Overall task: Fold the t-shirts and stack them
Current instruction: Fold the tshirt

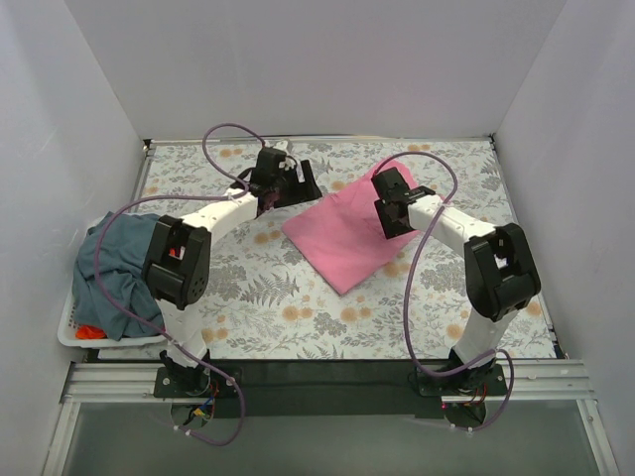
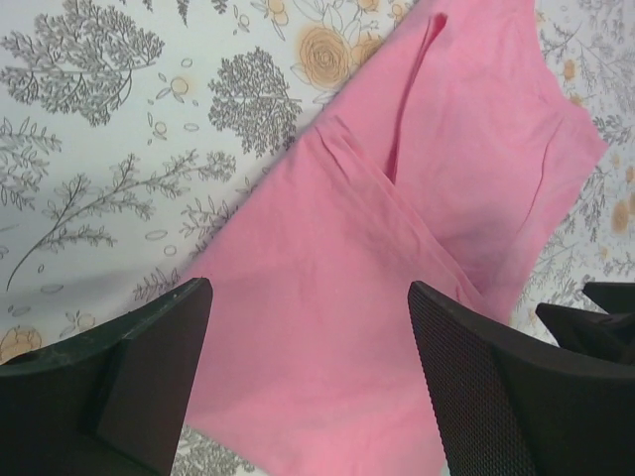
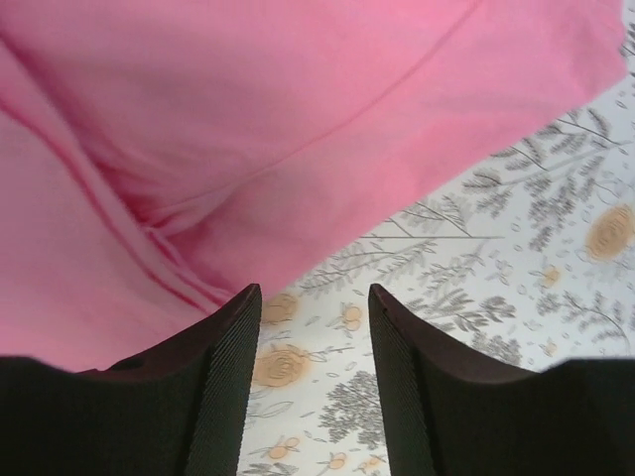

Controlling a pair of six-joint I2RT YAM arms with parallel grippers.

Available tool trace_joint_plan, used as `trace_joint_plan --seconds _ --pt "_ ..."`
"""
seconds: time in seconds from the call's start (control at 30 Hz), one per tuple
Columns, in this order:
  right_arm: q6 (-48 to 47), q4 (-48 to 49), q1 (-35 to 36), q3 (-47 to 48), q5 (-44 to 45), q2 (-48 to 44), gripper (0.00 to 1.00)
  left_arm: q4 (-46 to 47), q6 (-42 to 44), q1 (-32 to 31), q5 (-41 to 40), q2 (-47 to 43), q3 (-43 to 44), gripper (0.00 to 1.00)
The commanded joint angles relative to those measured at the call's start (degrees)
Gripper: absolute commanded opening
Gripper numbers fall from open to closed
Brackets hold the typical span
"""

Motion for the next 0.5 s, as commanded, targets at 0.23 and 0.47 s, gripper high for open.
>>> trace_joint_plan --seconds 0.23,0.47 --pt "5.6 9.4 0.7 -4.9 -28.4 -7.6 0.38 -2.0 1.7 -0.9 0.2 0.7 -4.7 0.60" --pt "8.4 9.6 -3.1 -10.4 -32.1 -5.1 0.38 -8.9 -1.5 -0.9 -0.1 3.9 -5.2 0.55"
